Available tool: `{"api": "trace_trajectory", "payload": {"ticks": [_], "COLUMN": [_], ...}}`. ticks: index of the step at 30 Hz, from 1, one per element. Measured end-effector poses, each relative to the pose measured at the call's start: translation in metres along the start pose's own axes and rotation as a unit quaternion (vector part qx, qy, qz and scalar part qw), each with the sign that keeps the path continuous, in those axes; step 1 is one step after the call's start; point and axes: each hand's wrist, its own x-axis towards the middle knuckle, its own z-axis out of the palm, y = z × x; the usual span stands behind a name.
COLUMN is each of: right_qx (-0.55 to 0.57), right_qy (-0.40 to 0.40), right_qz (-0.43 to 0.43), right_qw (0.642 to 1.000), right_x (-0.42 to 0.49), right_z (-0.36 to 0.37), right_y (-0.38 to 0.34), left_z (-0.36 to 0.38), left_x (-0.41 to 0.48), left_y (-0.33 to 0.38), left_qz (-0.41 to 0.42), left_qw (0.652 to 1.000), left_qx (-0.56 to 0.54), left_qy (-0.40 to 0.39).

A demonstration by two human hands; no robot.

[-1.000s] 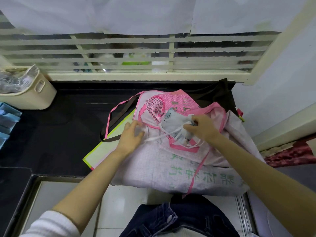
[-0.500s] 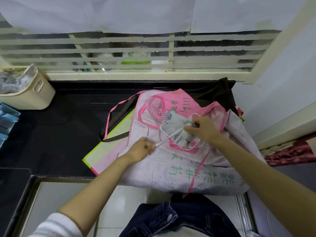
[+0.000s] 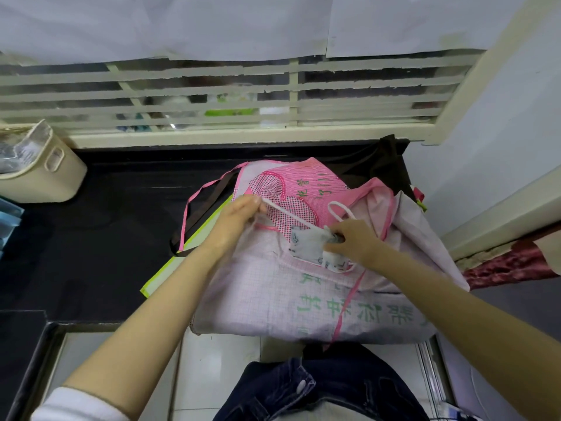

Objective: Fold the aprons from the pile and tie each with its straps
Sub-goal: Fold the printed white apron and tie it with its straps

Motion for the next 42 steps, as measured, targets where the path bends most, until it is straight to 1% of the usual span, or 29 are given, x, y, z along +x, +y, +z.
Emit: {"api": "trace_trajectory", "payload": {"ticks": [2, 4, 6, 8, 11, 13, 15, 17, 20, 23, 25, 27, 28, 30, 32, 33, 34, 35, 36, 37, 38, 39, 40, 41, 42], "right_qx": [0.0, 0.001, 0.014, 0.047, 0.083, 0.102, 0.116, 0.142, 0.213, 0.256, 0.26, 0.246, 0.232, 0.194, 0.177, 0.17, 0.16, 0.147, 0.134, 0.124, 0.116, 0.109, 0.101, 0.096, 0.092], "right_qy": [-0.006, -0.008, 0.0, 0.017, 0.053, 0.078, 0.092, 0.1, 0.112, 0.126, 0.136, 0.149, 0.159, 0.173, 0.172, 0.167, 0.158, 0.148, 0.141, 0.134, 0.126, 0.116, 0.104, 0.092, 0.085], "right_qz": [-0.011, -0.035, -0.054, -0.06, -0.062, -0.064, -0.075, -0.081, -0.058, -0.027, -0.004, 0.019, 0.027, 0.037, 0.052, 0.06, 0.066, 0.07, 0.067, 0.064, 0.062, 0.062, 0.064, 0.069, 0.075], "right_qw": [1.0, 0.999, 0.998, 0.997, 0.993, 0.99, 0.986, 0.982, 0.969, 0.958, 0.956, 0.957, 0.959, 0.965, 0.968, 0.969, 0.972, 0.976, 0.979, 0.981, 0.983, 0.985, 0.987, 0.989, 0.989], "right_x": [-0.001, -0.003, -0.007, -0.01, -0.014, -0.014, -0.015, -0.014, -0.007, 0.0, 0.004, 0.008, 0.011, 0.014, 0.016, 0.016, 0.015, 0.014, 0.012, 0.009, 0.007, 0.005, 0.004, 0.003, 0.001], "right_z": [0.003, 0.005, 0.006, 0.006, 0.003, -0.002, -0.006, -0.009, -0.01, -0.012, -0.012, -0.008, -0.005, 0.002, 0.008, 0.012, 0.017, 0.021, 0.027, 0.033, 0.039, 0.044, 0.048, 0.052, 0.055], "right_y": [-0.005, -0.013, -0.02, -0.02, -0.015, -0.014, -0.016, -0.022, -0.025, -0.018, -0.011, -0.005, -0.003, 0.0, 0.003, 0.004, 0.004, 0.003, 0.002, 0.0, -0.001, -0.001, -0.001, 0.0, 0.001], "left_z": [0.007, 0.014, 0.019, 0.017, 0.006, 0.0, -0.006, -0.006, 0.006, 0.023, 0.03, 0.038, 0.042, 0.048, 0.051, 0.053, 0.053, 0.054, 0.056, 0.058, 0.061, 0.064, 0.066, 0.068, 0.069], "left_x": [0.008, 0.018, 0.026, 0.034, 0.039, 0.035, 0.029, 0.023, 0.01, -0.008, -0.017, -0.023, -0.027, -0.032, -0.036, -0.037, -0.036, -0.036, -0.035, -0.035, -0.038, -0.04, -0.042, -0.043, -0.038], "left_y": [0.012, 0.021, 0.025, 0.02, 0.002, -0.015, -0.034, -0.053, -0.068, -0.072, -0.074, -0.083, -0.081, -0.078, -0.071, -0.069, -0.07, -0.067, -0.064, -0.063, -0.057, -0.051, -0.044, -0.039, -0.043], "left_qz": [-0.005, -0.023, -0.059, -0.096, -0.113, -0.116, -0.137, -0.179, -0.204, -0.163, -0.12, -0.074, -0.063, -0.015, 0.086, 0.141, 0.179, 0.204, 0.209, 0.229, 0.227, 0.231, 0.22, 0.205, 0.164], "left_qw": [0.998, 0.995, 0.988, 0.985, 0.993, 0.992, 0.987, 0.976, 0.963, 0.967, 0.963, 0.942, 0.916, 0.836, 0.757, 0.721, 0.69, 0.673, 0.66, 0.642, 0.626, 0.62, 0.627, 0.647, 0.702], "left_qx": [-0.062, -0.099, -0.14, -0.145, -0.015, 0.056, 0.08, 0.113, 0.155, 0.168, 0.214, 0.312, 0.383, 0.541, 0.644, 0.677, 0.7, 0.71, 0.72, 0.729, 0.74, 0.741, 0.734, 0.719, 0.671], "left_qy": [-0.014, -0.016, -0.01, 0.007, 0.021, 0.011, -0.018, -0.05, -0.079, -0.104, -0.108, -0.102, -0.102, -0.095, -0.064, -0.047, -0.038, -0.04, -0.051, -0.068, -0.097, -0.115, -0.136, -0.149, -0.171]}}
